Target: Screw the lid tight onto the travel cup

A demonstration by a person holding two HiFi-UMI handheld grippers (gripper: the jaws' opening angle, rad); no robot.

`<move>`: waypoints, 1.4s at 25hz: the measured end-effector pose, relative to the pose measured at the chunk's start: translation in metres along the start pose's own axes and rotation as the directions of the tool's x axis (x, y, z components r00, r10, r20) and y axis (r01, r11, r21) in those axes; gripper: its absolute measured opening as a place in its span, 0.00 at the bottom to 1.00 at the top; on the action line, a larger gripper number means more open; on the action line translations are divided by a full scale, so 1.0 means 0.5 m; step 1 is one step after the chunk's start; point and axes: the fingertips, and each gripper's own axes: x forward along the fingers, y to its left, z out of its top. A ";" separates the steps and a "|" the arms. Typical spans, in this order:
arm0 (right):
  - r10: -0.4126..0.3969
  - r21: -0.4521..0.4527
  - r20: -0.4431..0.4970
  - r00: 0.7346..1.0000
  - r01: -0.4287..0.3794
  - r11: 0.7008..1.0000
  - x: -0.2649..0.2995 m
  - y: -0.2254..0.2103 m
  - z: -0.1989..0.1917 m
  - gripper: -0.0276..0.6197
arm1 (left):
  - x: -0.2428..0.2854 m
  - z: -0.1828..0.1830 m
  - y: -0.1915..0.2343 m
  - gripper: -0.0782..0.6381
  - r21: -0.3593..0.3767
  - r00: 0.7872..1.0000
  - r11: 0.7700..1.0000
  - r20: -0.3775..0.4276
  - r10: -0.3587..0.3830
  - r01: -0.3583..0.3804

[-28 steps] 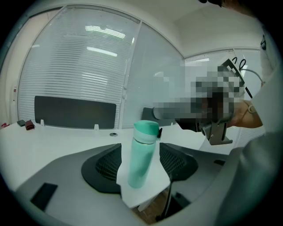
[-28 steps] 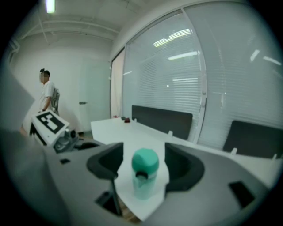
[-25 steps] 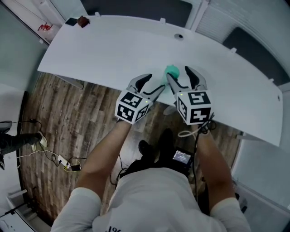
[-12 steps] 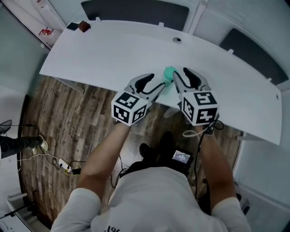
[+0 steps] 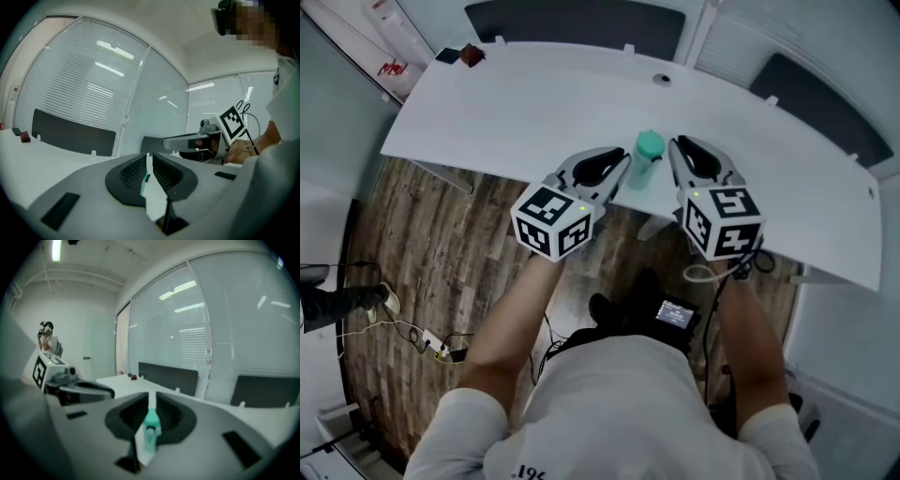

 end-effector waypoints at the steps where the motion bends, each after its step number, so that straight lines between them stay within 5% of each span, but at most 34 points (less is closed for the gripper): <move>1: 0.000 0.000 0.002 1.000 0.000 1.000 -0.005 0.002 0.002 0.13 | -0.006 0.007 -0.004 0.19 -0.003 1.000 1.000 0.009 -0.004 0.004; 25: -0.044 0.013 0.013 0.999 0.043 0.999 -0.167 0.017 -0.017 0.10 | -0.140 0.040 -0.117 0.18 -0.050 0.997 0.997 0.052 -0.053 0.056; 35: 0.033 0.018 0.011 0.999 -0.033 0.999 -0.242 -0.005 -0.049 0.10 | -0.166 0.023 -0.188 0.18 -0.092 0.998 0.995 0.043 0.045 -0.041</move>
